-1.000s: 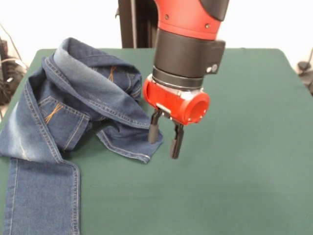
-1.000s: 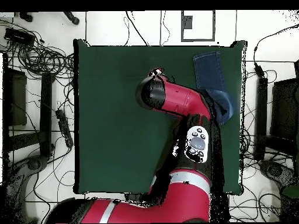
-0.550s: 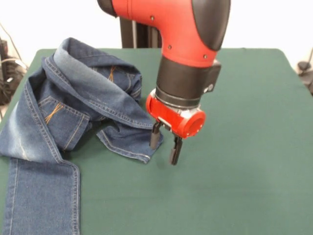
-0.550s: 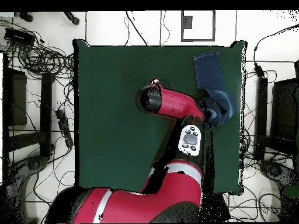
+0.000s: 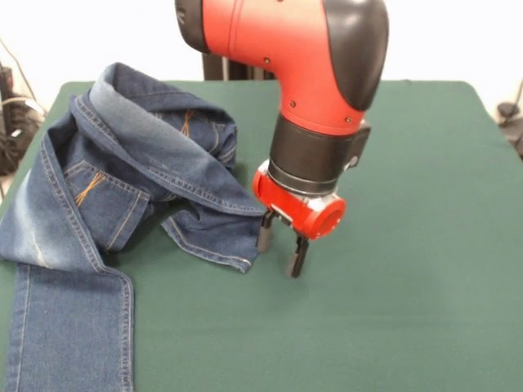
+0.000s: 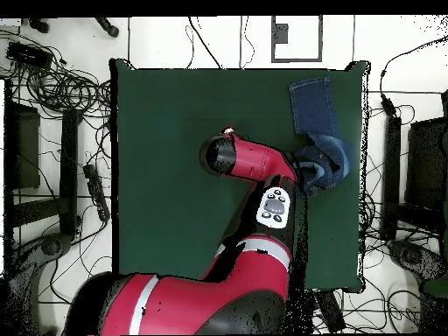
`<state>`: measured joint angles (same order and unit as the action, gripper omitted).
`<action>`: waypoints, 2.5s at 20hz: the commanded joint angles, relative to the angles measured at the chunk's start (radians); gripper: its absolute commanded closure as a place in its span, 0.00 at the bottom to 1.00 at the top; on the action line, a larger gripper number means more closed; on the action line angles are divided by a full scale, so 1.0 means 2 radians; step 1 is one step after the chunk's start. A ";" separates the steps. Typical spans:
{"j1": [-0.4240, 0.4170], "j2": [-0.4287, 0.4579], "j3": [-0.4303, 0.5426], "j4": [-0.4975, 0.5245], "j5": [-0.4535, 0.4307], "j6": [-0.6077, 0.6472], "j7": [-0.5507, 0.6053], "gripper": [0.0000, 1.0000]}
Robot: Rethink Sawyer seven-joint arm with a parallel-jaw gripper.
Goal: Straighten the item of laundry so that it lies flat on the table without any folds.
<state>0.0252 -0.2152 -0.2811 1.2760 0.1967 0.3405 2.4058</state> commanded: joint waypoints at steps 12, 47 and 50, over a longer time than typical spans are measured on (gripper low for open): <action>-0.058 -0.035 0.073 0.083 0.009 -0.041 0.055 0.00; -0.074 -0.017 0.122 0.087 0.042 -0.043 0.095 0.00; -0.068 -0.015 0.118 0.088 0.045 -0.046 0.095 0.00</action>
<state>-0.1521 -0.2992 -0.1266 1.3731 0.2202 0.2090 2.4058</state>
